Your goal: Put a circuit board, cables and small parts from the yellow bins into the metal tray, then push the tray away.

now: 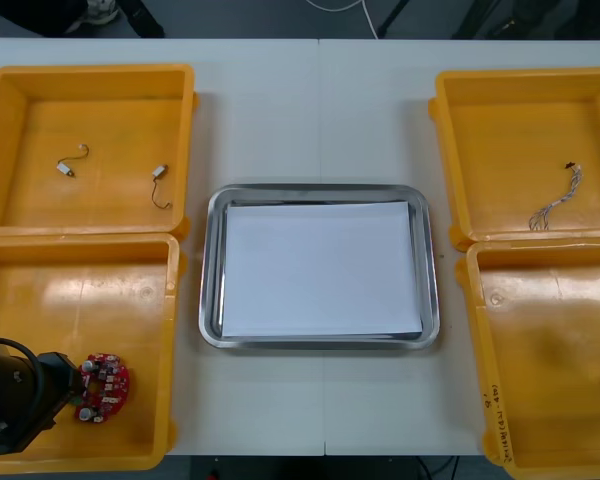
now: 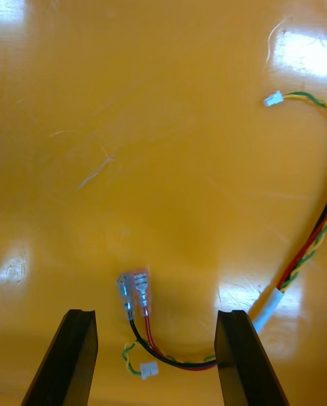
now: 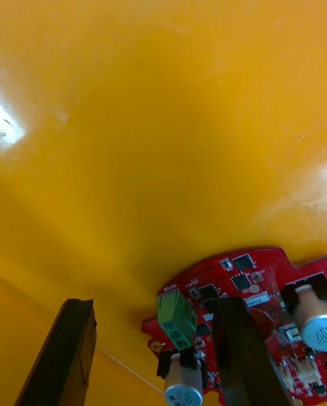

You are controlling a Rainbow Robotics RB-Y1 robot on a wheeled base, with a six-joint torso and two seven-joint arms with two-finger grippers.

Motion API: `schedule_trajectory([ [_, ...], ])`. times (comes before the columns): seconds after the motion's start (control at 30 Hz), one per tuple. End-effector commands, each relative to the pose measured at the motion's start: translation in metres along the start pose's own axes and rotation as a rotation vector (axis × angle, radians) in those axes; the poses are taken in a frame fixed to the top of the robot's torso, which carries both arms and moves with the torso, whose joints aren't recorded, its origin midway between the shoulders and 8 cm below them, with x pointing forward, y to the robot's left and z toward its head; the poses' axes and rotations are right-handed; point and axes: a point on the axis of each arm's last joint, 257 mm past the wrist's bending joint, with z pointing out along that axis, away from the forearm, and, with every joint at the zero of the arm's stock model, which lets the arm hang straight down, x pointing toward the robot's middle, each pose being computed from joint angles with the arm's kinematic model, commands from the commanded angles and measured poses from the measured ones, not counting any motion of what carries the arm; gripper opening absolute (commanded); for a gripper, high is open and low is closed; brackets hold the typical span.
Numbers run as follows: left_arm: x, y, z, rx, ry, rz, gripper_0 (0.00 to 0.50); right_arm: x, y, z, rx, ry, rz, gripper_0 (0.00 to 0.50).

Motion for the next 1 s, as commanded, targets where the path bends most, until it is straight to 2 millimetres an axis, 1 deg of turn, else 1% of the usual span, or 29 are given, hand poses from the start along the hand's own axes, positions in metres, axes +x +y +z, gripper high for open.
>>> schedule_trajectory([
  [0.03,-0.005,-0.009,-0.012,0.029,-0.019,0.034,0.5,-0.001,0.016,0.008,-0.039,-0.006,0.052,0.5],
  [0.13,-0.005,-0.011,-0.012,0.035,-0.022,0.034,0.5,-0.001,0.023,0.012,-0.05,-0.006,0.058,0.5],
  [0.2,-0.006,-0.012,-0.012,0.037,-0.023,0.035,0.5,-0.001,0.024,0.013,-0.052,-0.004,0.06,0.5],
  [0.27,-0.006,-0.012,-0.013,0.039,-0.024,0.035,0.5,-0.001,0.024,0.013,-0.049,-0.004,0.058,0.5],
  [0.5,-0.005,-0.012,-0.012,0.04,-0.023,0.037,0.5,0.004,0.013,0.019,-0.032,0.012,0.073,0.5],
  [0.6,-0.005,-0.013,-0.012,0.042,-0.023,0.038,0.5,0.004,0.013,0.023,-0.033,0.007,0.074,0.5],
  [0.7,-0.004,-0.014,-0.011,0.043,-0.022,0.039,0.481,0.004,0.014,0.025,-0.035,0.0,0.077,0.5],
  [0.73,-0.005,-0.014,-0.011,0.044,-0.025,0.038,0.47,0.004,0.014,0.025,-0.035,0.0,0.077,0.5],
  [0.77,-0.005,-0.014,-0.011,0.046,-0.024,0.038,0.426,0.004,0.014,0.025,-0.036,0.001,0.079,0.5],
  [0.8,-0.004,-0.015,-0.011,0.047,-0.024,0.04,0.409,0.005,0.015,0.025,-0.036,0.003,0.076,0.5],
  [0.83,-0.004,-0.015,-0.011,0.047,-0.024,0.04,0.405,0.006,0.016,0.026,-0.037,0.004,0.076,0.5],
  [0.97,-0.005,-0.016,-0.011,0.05,-0.026,0.039,0.356,0.005,0.015,0.025,-0.036,0.001,0.078,0.5],
  [1.0,-0.005,-0.016,-0.011,0.051,-0.027,0.041,0.279,0.005,0.016,0.026,-0.037,0.003,0.077,0.5],
])
